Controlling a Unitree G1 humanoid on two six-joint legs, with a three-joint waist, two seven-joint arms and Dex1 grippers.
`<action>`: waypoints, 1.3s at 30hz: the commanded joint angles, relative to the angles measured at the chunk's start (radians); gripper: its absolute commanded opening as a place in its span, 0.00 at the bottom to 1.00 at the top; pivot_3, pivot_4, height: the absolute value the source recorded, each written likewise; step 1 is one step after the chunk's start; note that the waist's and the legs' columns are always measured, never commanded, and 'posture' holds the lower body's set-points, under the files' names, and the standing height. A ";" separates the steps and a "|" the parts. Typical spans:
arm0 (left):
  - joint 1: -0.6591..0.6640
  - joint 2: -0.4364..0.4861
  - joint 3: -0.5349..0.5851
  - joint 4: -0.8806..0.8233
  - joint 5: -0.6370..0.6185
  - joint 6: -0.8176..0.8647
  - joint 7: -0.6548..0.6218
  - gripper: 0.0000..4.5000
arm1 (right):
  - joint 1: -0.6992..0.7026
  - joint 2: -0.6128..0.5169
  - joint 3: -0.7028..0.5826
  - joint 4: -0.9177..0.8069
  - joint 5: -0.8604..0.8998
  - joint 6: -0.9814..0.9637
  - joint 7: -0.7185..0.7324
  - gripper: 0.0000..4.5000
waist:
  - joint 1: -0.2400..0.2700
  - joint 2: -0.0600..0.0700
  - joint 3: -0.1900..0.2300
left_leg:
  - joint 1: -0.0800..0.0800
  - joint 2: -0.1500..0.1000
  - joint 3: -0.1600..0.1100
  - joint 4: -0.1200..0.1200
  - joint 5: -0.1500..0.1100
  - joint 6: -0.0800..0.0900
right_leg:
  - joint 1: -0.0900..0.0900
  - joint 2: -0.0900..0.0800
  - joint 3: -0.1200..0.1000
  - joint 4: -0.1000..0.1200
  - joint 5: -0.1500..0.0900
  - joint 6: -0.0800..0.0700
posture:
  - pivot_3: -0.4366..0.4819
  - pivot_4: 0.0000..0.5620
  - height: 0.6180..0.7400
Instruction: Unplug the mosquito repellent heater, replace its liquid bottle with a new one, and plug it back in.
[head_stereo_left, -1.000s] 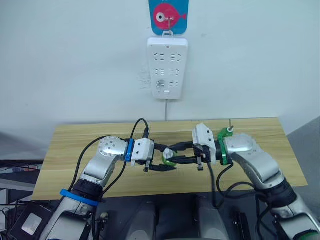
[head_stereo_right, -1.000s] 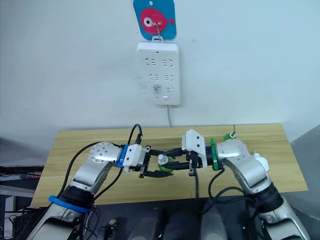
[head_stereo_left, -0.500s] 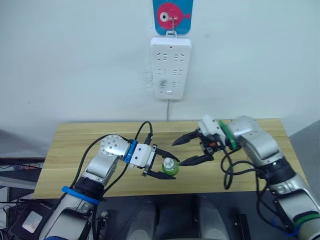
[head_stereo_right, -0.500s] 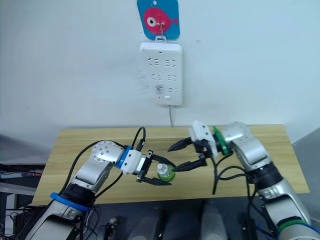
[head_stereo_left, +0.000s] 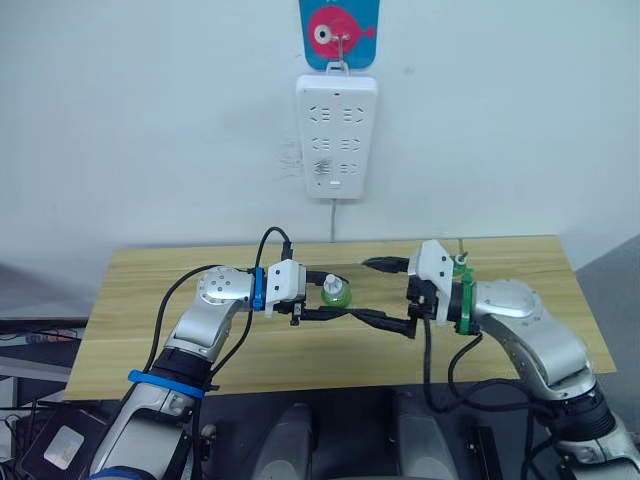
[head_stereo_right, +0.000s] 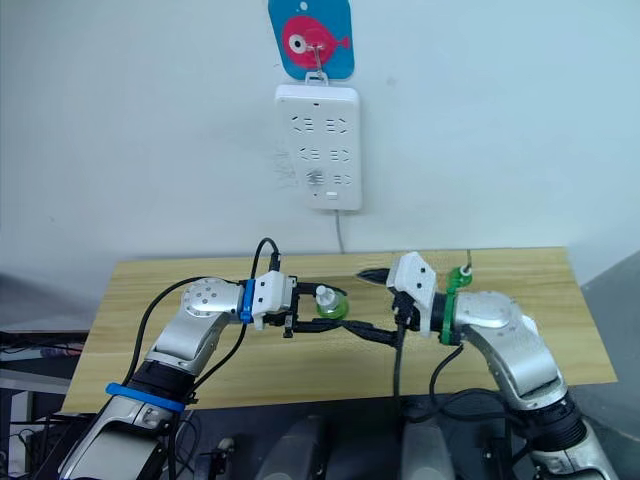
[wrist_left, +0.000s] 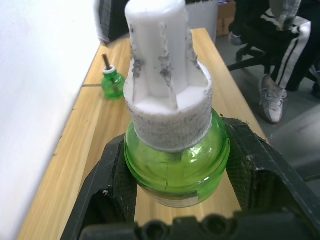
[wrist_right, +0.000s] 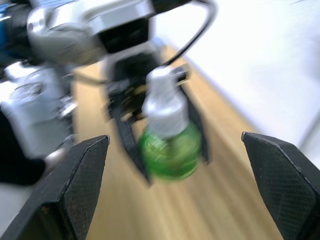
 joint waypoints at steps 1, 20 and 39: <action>-0.005 -0.006 0.009 -0.012 -0.003 -0.006 -0.001 0.50 | -0.023 0.050 0.052 -0.042 -0.029 0.023 -0.081 0.99 | 0.000 0.000 0.000 | 0.000 0.000 0.000 0.000 0.000 0.000 | 0.000 0.000 0.000 0.000 0.000 0.000 | 0.54 0.41 1.00; 0.023 -0.019 -0.010 -0.046 0.000 0.006 -0.024 0.50 | 0.012 -0.093 -0.051 -0.062 0.030 0.007 -0.009 0.99 | -0.001 0.000 0.000 | 0.000 -0.001 0.002 0.000 0.000 0.000 | 0.000 0.000 0.000 0.000 0.000 0.000 | 0.53 0.40 1.00; 0.013 -0.036 -0.018 -0.040 0.010 0.011 -0.025 0.50 | -0.122 0.127 0.126 0.120 -0.120 -0.085 -0.150 0.99 | -0.005 0.000 0.000 | 0.000 0.000 0.005 0.000 0.000 0.000 | 0.000 0.000 0.000 0.000 0.000 0.000 | 0.53 0.42 1.00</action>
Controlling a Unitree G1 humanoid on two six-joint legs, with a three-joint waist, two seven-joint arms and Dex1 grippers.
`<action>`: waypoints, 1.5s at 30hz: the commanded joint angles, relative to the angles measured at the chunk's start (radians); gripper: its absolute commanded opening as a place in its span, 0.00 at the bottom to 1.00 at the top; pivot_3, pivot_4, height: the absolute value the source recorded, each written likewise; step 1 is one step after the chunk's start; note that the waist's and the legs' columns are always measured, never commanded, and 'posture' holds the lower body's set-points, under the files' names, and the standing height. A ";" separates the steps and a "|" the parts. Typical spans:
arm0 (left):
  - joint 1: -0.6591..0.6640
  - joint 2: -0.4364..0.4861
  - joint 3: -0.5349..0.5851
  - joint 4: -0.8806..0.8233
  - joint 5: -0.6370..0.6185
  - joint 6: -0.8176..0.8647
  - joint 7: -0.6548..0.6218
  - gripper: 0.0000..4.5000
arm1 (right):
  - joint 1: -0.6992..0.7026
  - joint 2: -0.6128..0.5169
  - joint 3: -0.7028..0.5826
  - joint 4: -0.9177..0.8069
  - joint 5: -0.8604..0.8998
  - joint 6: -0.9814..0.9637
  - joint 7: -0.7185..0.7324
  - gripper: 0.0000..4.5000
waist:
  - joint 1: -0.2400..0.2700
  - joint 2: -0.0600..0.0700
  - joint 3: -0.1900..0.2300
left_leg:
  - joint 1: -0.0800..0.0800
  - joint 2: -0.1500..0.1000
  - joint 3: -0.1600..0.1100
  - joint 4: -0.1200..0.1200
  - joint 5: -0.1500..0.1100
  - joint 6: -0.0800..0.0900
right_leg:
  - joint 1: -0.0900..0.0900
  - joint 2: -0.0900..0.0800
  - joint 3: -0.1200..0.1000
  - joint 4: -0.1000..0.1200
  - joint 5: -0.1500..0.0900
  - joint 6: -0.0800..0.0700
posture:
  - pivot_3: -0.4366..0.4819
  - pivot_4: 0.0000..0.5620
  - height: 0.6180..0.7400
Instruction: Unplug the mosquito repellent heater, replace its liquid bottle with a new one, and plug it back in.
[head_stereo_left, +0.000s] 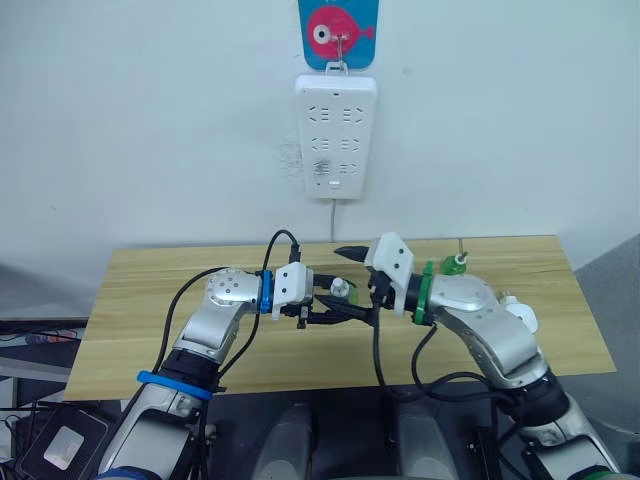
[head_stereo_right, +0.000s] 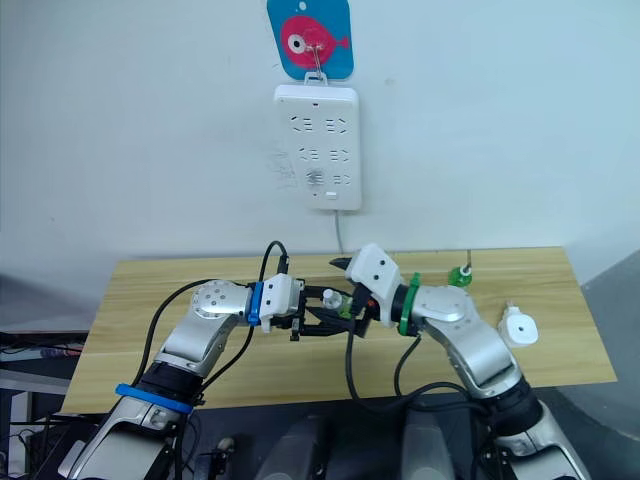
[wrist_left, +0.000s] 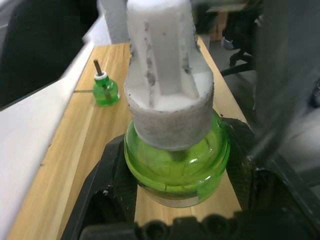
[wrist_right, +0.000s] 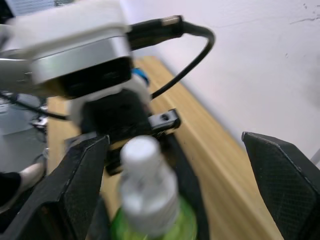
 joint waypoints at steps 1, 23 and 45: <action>0.009 -0.002 -0.009 -0.035 -0.003 -0.004 -0.006 0.50 | -0.005 -0.005 -0.016 -0.002 -0.020 -0.037 -0.014 0.99 | 0.000 0.000 0.000 | 0.000 0.000 -0.001 0.000 0.000 0.000 | 0.000 0.000 0.000 0.000 0.000 0.000 | 0.53 0.42 1.00; 0.004 0.001 -0.014 -0.014 0.009 -0.022 -0.015 0.50 | 0.022 -0.126 -0.136 -0.165 0.269 0.183 0.105 0.63 | -0.001 0.000 0.000 | 0.000 0.001 -0.001 0.000 0.000 0.000 | 0.000 0.000 0.000 0.000 0.000 0.000 | 0.51 0.43 1.00; 0.031 0.004 -0.016 -0.045 0.007 -0.009 -0.018 0.50 | 0.021 -0.094 -0.056 -0.167 0.224 0.109 0.111 0.06 | -0.001 0.000 0.000 | 0.000 0.000 -0.002 0.000 0.000 0.000 | 0.000 0.000 0.000 0.000 0.000 0.000 | 0.53 0.42 1.00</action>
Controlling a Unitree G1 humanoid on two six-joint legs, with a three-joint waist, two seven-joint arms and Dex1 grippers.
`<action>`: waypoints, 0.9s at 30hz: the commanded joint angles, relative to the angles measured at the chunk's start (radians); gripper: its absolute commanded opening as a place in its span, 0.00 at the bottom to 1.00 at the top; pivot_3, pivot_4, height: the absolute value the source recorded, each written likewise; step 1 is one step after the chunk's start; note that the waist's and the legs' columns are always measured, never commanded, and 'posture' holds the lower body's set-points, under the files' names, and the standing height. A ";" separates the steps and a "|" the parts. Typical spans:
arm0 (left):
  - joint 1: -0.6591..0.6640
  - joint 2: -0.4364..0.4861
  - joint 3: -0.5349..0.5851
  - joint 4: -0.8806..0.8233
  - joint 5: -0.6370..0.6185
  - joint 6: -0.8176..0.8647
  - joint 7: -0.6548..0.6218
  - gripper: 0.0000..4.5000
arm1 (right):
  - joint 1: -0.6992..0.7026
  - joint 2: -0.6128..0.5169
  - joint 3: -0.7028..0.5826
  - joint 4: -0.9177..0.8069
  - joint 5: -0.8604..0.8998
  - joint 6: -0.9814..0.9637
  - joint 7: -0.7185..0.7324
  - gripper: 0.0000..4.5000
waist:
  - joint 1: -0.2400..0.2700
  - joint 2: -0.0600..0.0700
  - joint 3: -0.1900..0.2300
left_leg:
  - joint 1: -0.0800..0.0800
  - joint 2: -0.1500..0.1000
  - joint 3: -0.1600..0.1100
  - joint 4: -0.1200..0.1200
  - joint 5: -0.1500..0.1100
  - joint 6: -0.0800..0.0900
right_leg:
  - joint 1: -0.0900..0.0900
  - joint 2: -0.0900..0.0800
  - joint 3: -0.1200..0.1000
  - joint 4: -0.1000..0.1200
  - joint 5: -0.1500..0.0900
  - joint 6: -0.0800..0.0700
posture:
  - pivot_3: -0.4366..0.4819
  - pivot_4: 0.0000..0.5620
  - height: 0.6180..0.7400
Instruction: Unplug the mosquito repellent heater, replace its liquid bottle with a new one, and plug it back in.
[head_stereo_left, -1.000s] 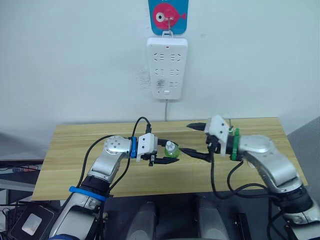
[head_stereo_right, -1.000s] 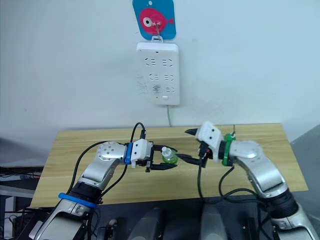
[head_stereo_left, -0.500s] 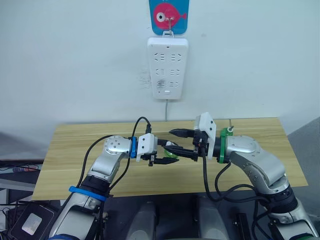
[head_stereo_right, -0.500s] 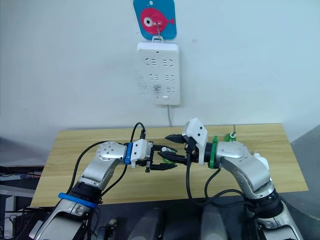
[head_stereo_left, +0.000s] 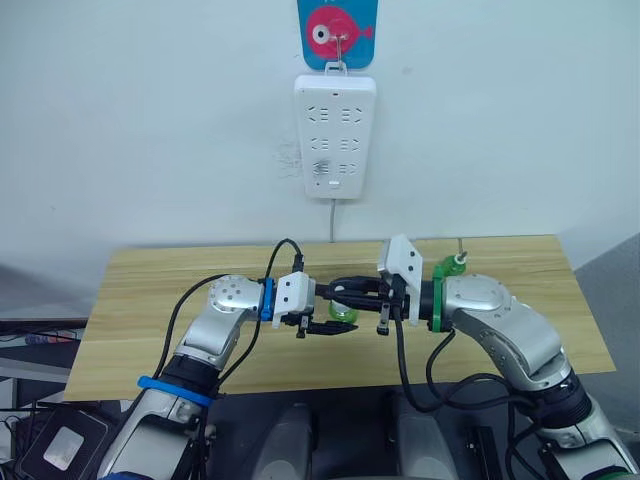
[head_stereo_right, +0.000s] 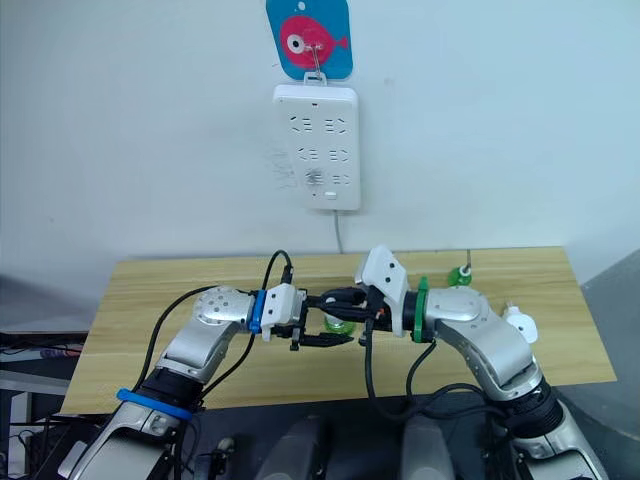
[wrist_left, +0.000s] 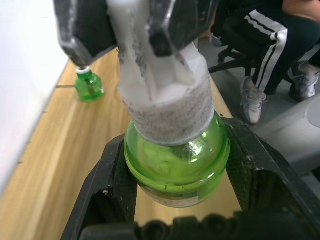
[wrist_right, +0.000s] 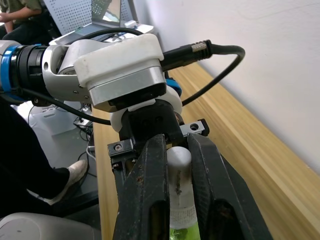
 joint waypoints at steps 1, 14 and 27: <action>0.005 0.004 0.004 -0.041 -0.006 -0.007 0.004 0.50 | -0.012 0.039 -0.051 -0.077 0.064 -0.003 -0.020 0.06 | 0.000 0.000 0.000 | 0.000 0.000 0.000 0.000 0.000 0.000 | 0.000 0.000 0.000 0.000 0.000 0.000 | 0.53 0.42 1.00; 0.045 0.038 0.024 -0.050 -0.014 -0.003 0.026 0.50 | 0.036 0.002 -0.277 -0.109 -0.008 -0.002 -0.334 0.06 | 0.007 0.000 0.000 | 0.000 -0.001 -0.002 -0.001 0.000 0.000 | 0.000 -0.001 -0.001 0.000 0.000 0.000 | 0.53 0.43 1.00; 0.061 0.056 0.075 -0.257 -0.088 0.203 0.129 0.50 | 0.081 0.211 -0.284 0.624 -0.309 -0.669 -0.509 0.06 | -0.030 0.002 0.014 | 0.002 0.002 0.010 -0.002 0.000 0.000 | -0.002 0.000 0.001 0.002 0.000 -0.001 | 0.54 0.67 1.00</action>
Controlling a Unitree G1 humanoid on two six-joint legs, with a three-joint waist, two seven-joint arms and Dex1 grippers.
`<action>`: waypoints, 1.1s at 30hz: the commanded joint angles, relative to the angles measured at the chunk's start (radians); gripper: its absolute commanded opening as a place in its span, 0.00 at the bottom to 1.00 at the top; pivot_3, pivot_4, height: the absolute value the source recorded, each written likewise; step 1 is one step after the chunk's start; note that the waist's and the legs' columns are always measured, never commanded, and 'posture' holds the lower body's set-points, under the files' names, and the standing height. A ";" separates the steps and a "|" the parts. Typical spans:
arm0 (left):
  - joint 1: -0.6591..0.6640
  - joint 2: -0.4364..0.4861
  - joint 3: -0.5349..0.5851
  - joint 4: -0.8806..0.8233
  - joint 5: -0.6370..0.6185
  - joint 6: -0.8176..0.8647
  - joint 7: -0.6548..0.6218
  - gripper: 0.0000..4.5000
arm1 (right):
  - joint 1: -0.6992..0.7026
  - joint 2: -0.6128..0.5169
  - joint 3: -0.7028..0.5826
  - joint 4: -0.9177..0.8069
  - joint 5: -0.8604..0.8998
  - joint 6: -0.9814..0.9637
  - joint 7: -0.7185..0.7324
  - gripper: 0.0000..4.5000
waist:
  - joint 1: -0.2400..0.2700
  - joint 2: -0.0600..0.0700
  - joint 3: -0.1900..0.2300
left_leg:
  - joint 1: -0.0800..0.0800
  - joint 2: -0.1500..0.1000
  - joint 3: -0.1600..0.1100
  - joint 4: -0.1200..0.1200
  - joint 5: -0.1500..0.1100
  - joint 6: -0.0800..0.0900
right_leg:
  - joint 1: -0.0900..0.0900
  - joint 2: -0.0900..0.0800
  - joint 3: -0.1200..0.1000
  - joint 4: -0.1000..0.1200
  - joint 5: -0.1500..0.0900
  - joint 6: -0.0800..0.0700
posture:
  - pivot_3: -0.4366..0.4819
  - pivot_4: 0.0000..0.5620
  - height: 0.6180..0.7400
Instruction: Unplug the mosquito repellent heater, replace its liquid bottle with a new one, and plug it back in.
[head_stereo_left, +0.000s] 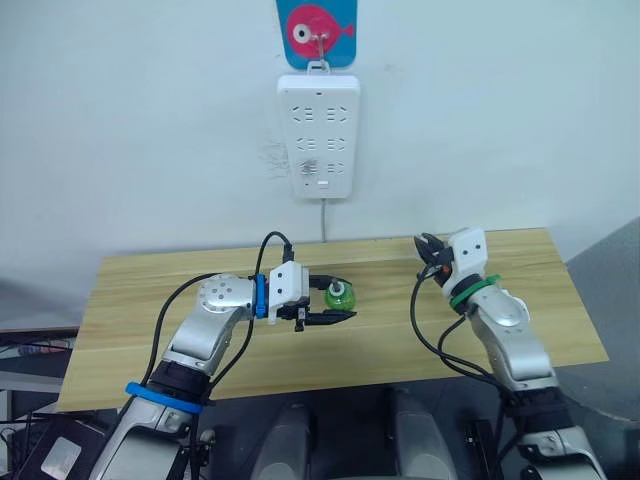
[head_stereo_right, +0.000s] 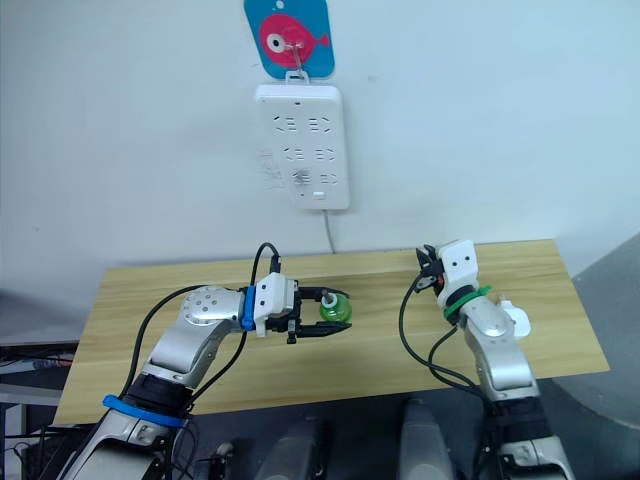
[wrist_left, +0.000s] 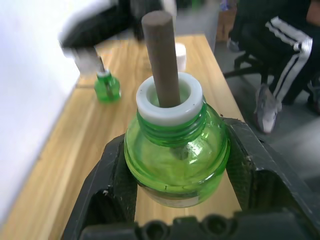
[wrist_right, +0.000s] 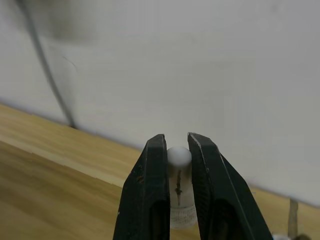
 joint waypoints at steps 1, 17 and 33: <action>0.030 0.032 0.025 -0.094 -0.033 0.056 0.012 0.50 | -0.022 0.032 -0.018 0.138 -0.027 -0.140 -0.027 0.06 | 0.000 0.000 0.011 | 0.000 0.000 0.000 0.000 0.000 0.000 | 0.000 0.000 0.000 0.000 0.000 0.000 | 0.55 0.69 1.00; 0.071 0.105 0.034 -0.205 -0.066 0.146 0.012 0.50 | -0.047 0.087 -0.047 0.362 -0.043 -0.300 -0.056 0.22 | 0.004 0.004 0.046 | -0.001 0.001 0.001 -0.002 0.000 0.001 | -0.002 0.000 0.000 0.001 0.000 -0.001 | 0.58 0.71 1.00; 0.041 0.060 0.013 -0.065 -0.028 0.037 -0.006 0.50 | 0.122 -0.089 0.096 -0.331 0.165 0.113 0.289 0.72 | 0.004 0.005 0.048 | -0.002 0.001 0.000 -0.002 0.000 0.001 | -0.002 0.000 0.001 -0.001 0.000 -0.001 | 0.50 0.61 1.00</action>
